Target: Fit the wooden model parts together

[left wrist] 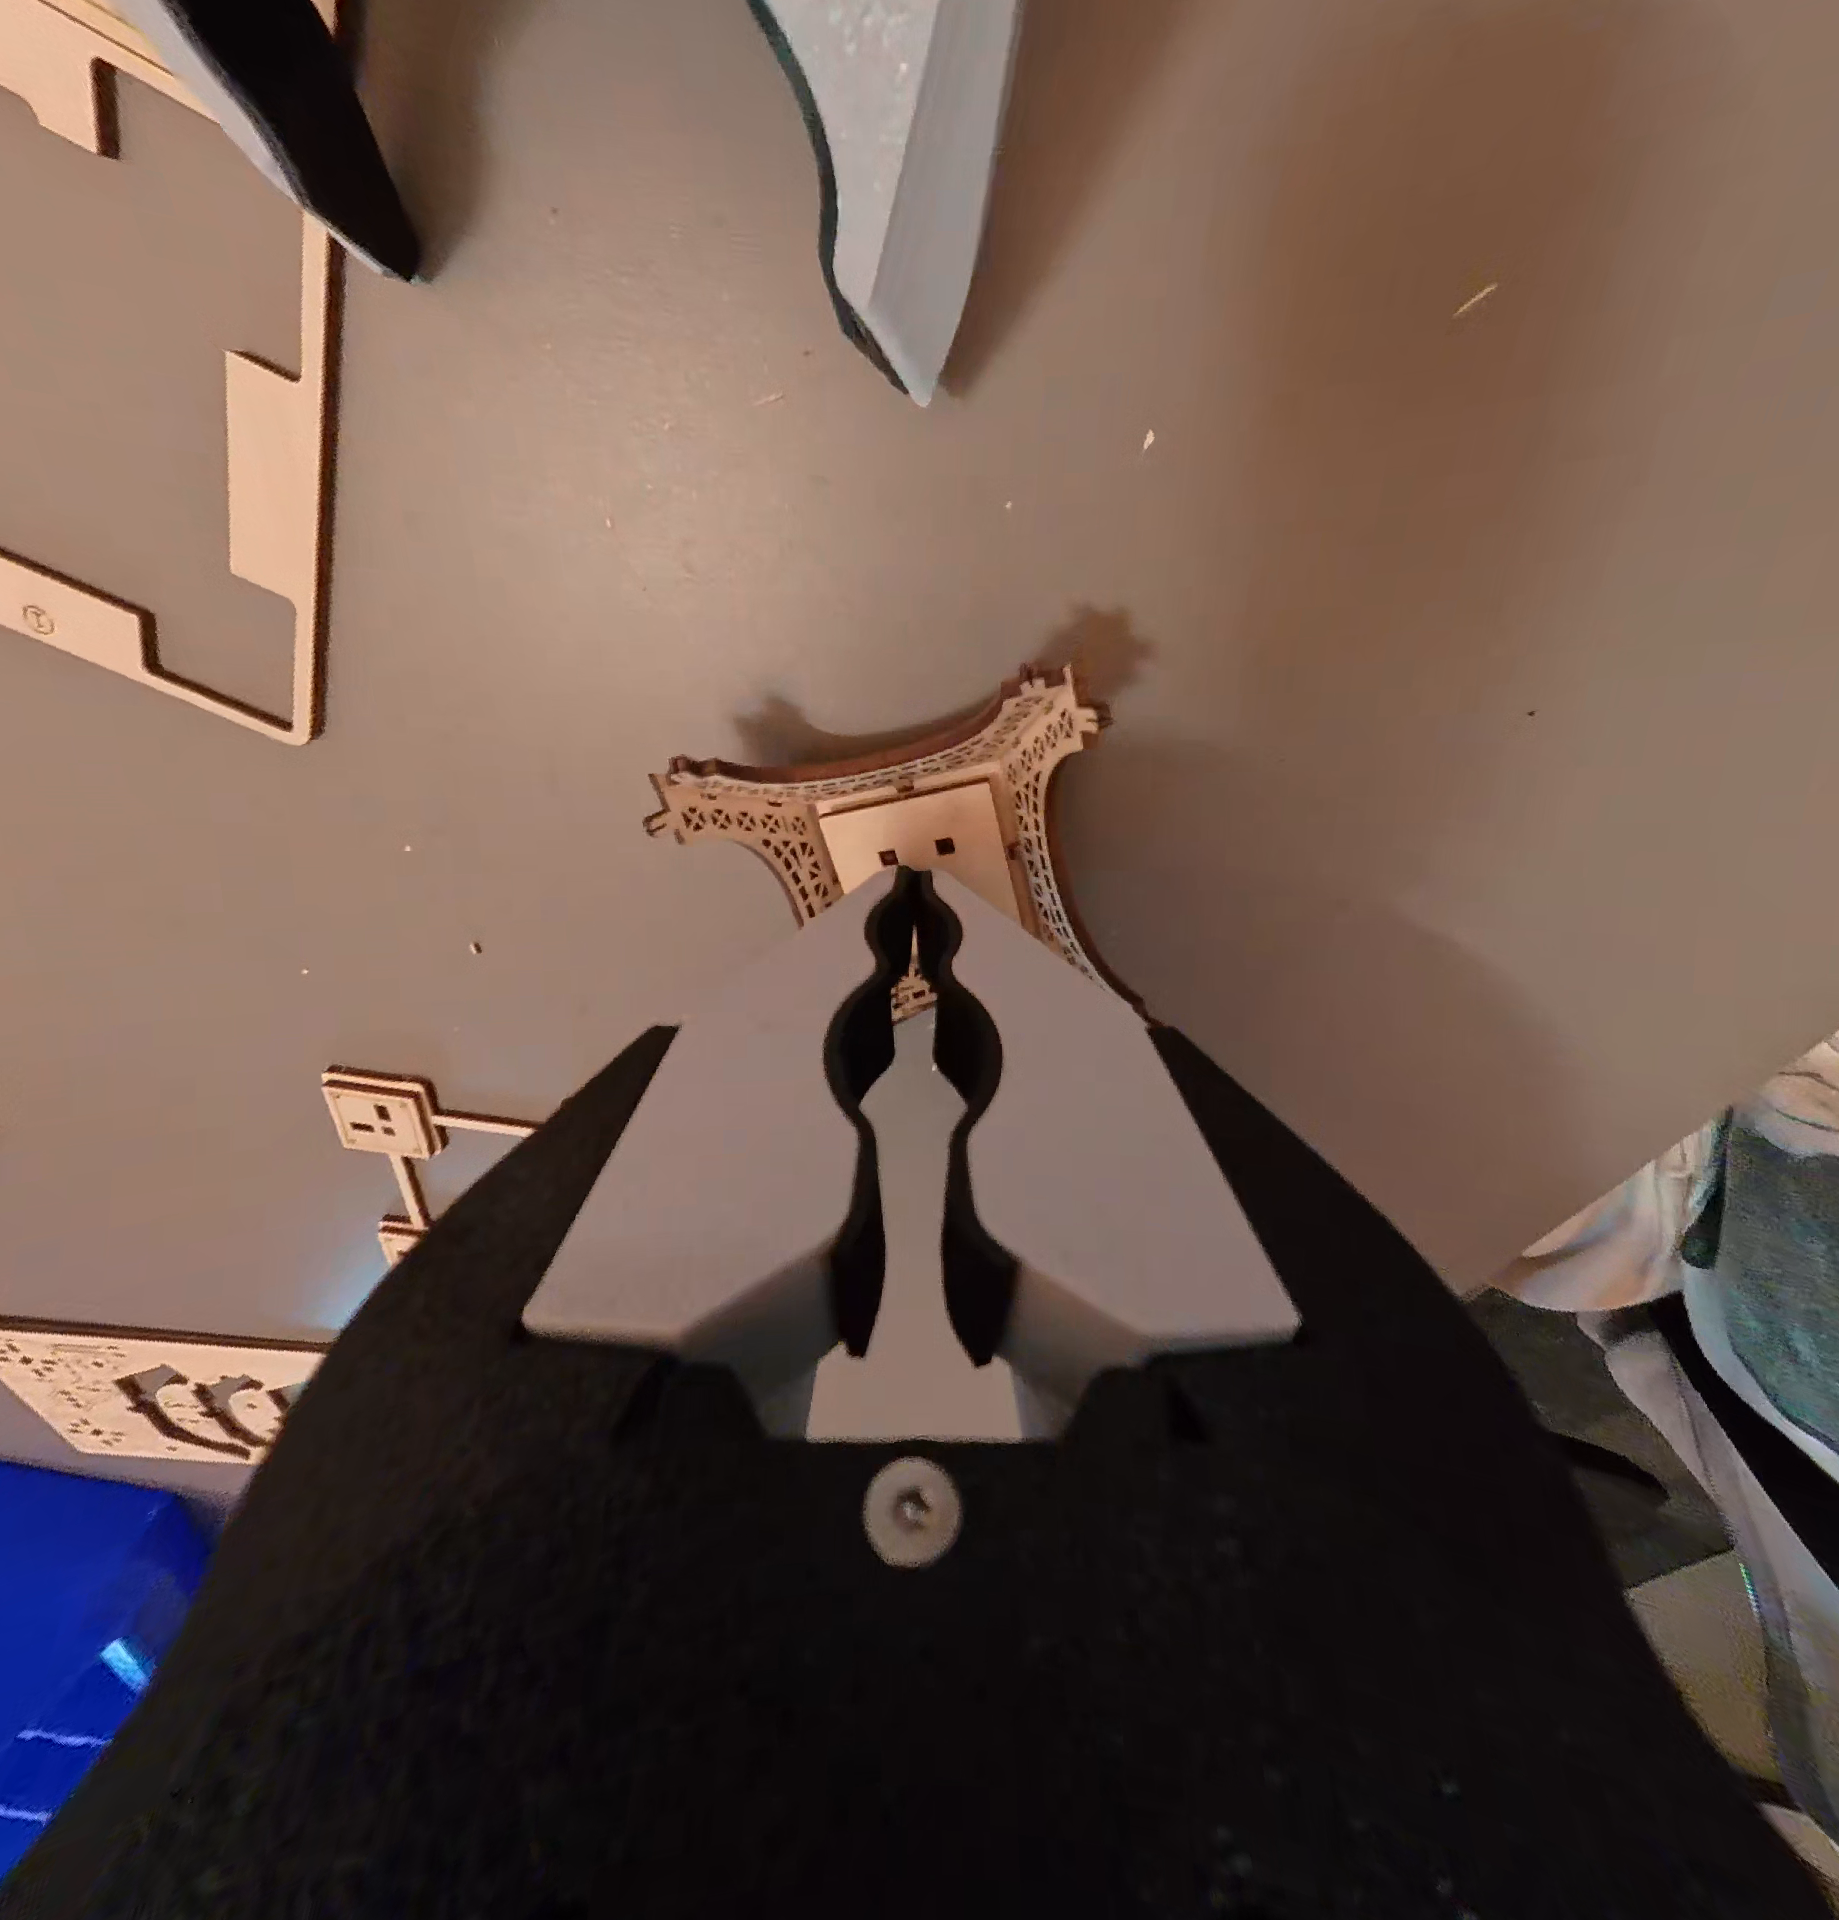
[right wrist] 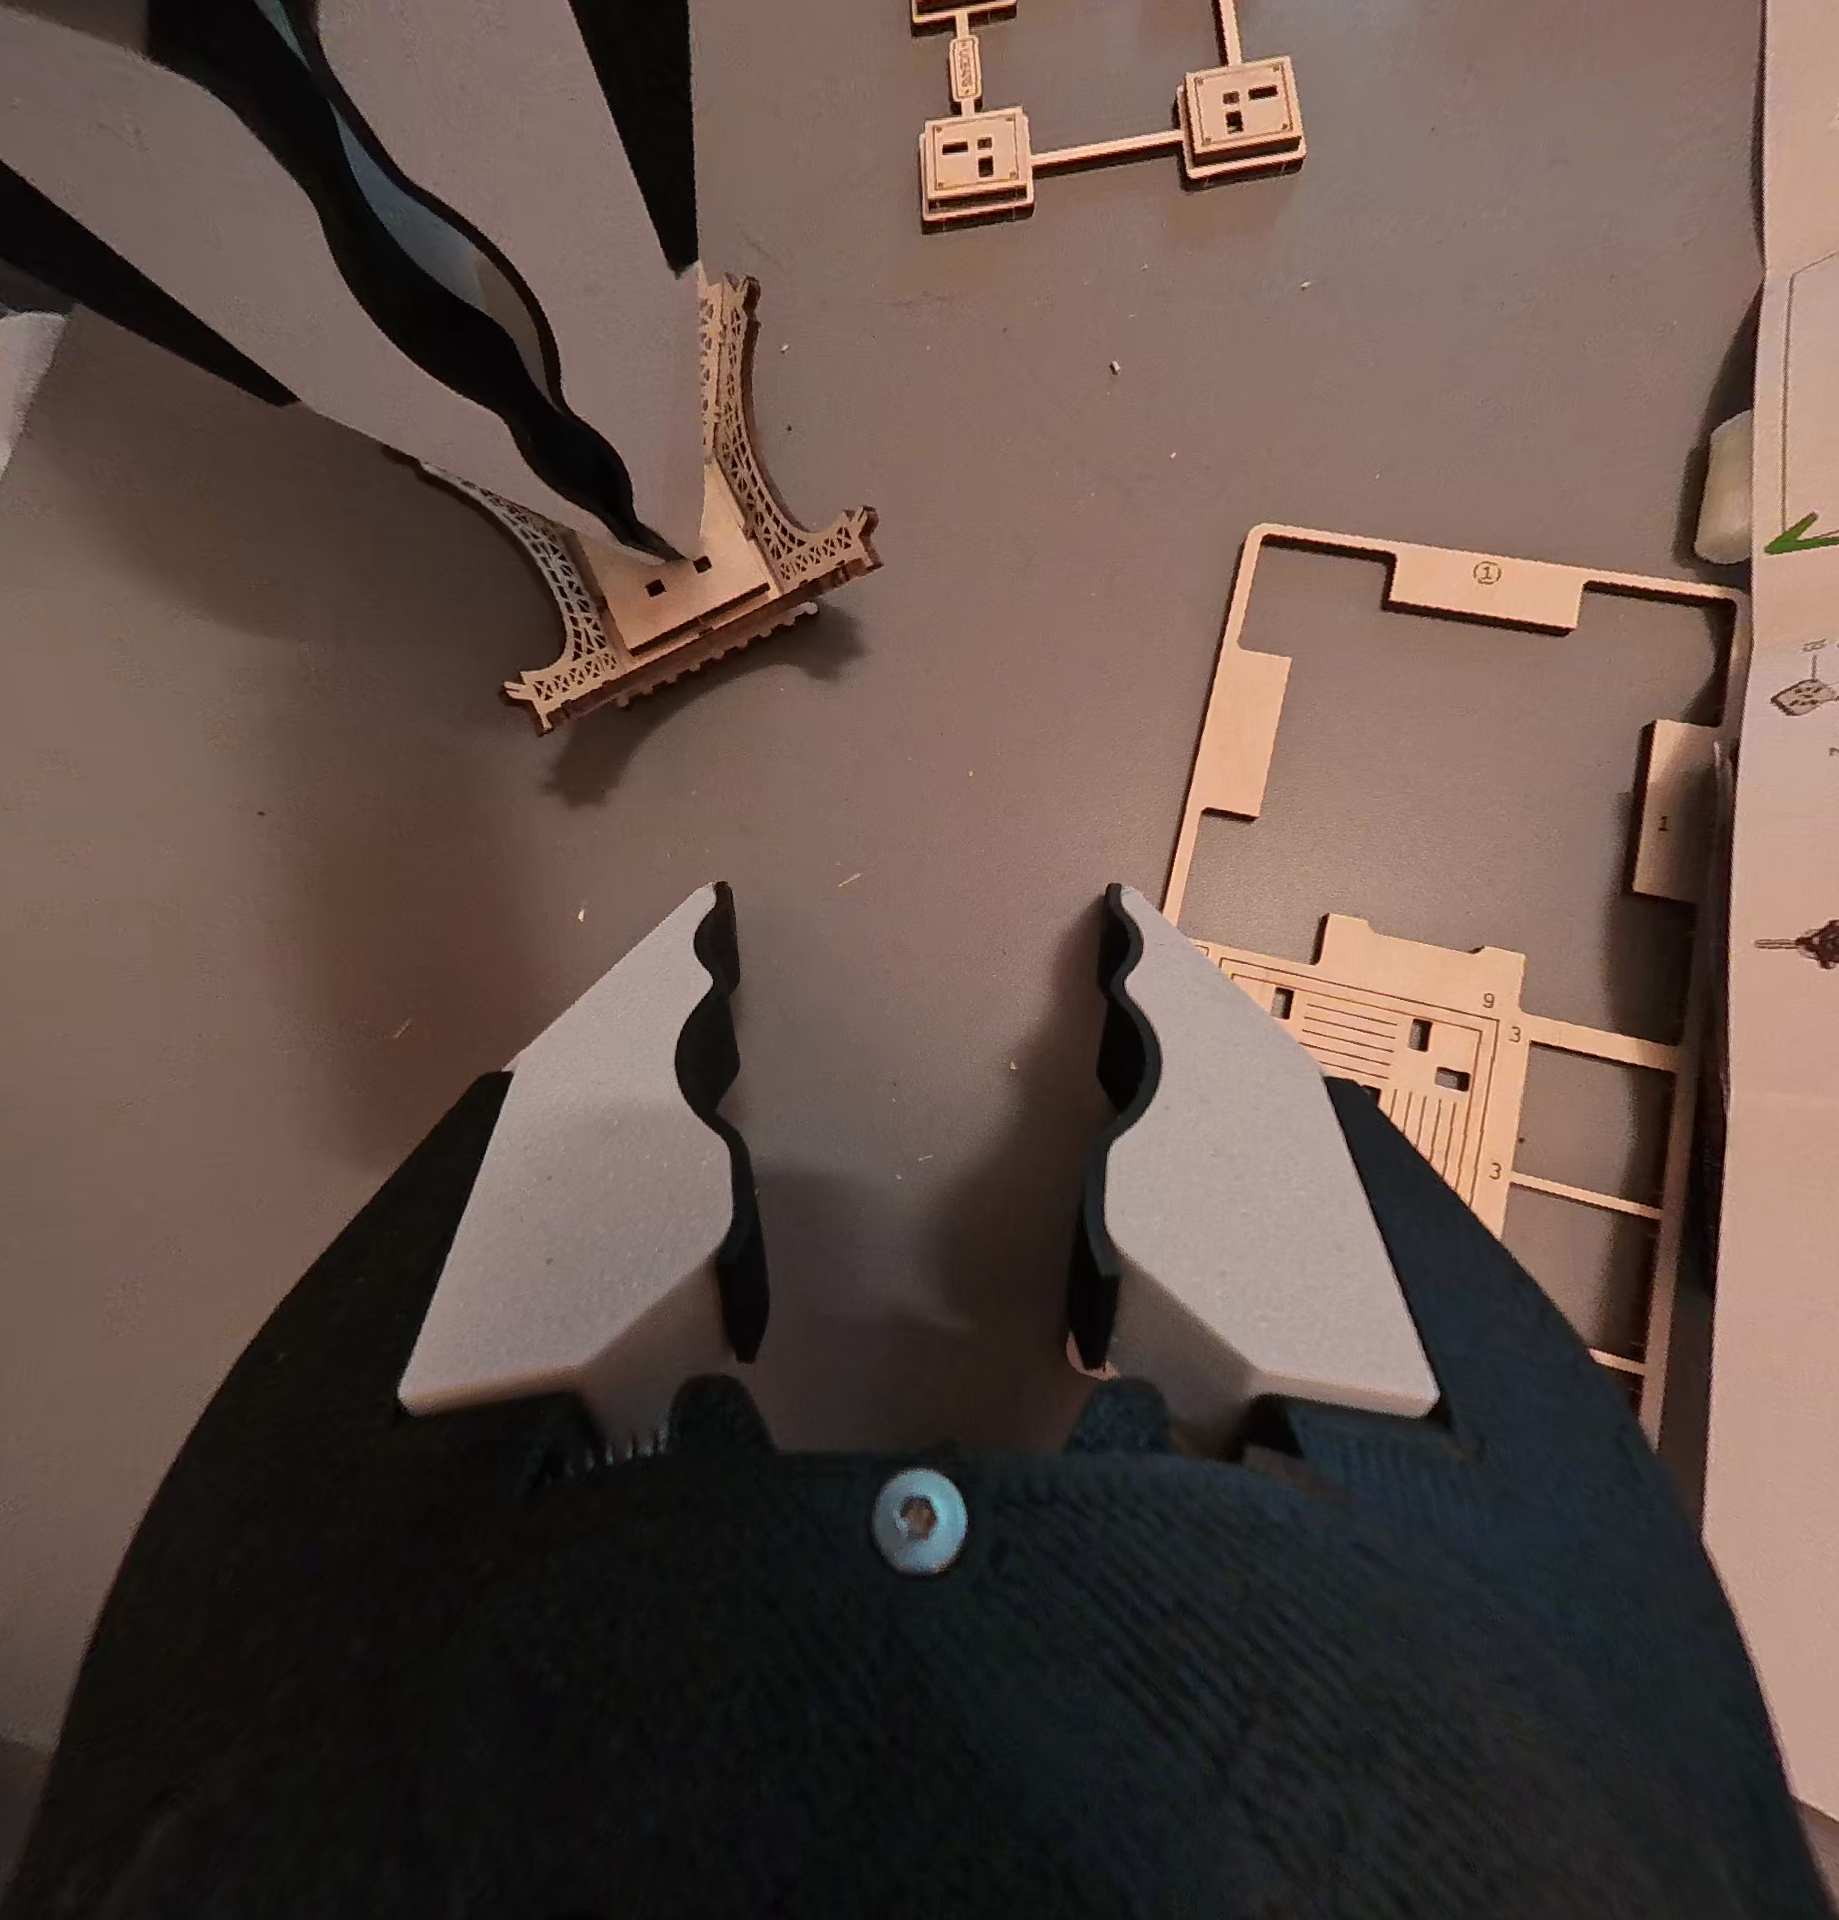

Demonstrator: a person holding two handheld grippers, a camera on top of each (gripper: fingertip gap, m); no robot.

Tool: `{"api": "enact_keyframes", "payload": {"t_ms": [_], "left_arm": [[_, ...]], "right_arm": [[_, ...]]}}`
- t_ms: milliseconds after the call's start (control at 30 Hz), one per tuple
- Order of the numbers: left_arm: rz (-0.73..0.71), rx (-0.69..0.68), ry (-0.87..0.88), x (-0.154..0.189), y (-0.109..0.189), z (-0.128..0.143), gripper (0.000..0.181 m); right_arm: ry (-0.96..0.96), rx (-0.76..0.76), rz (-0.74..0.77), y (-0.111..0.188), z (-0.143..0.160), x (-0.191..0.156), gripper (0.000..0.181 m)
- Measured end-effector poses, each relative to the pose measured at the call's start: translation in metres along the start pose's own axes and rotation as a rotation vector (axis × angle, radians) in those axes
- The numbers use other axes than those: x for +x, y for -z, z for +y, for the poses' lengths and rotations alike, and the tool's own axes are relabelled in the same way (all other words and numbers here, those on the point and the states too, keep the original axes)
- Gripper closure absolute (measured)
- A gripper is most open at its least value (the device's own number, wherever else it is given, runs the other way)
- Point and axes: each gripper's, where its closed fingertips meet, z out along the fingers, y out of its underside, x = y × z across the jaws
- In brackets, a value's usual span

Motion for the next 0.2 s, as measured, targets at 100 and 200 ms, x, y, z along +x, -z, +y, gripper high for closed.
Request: {"api": "enact_keyframes", "payload": {"t_ms": [100, 200], "left_arm": [[-0.001, -0.001, -0.001, 0.0001, -0.0001, 0.0000, 0.181], [-0.007, -0.013, -0.013, 0.0002, -0.0001, 0.0001, 0.181]], "right_arm": [[-0.001, 0.004, -0.002, 0.0000, 0.0001, -0.0004, 0.112], [-0.006, 0.010, 0.000, -0.0002, -0.0001, -0.0021, 0.109]]}}
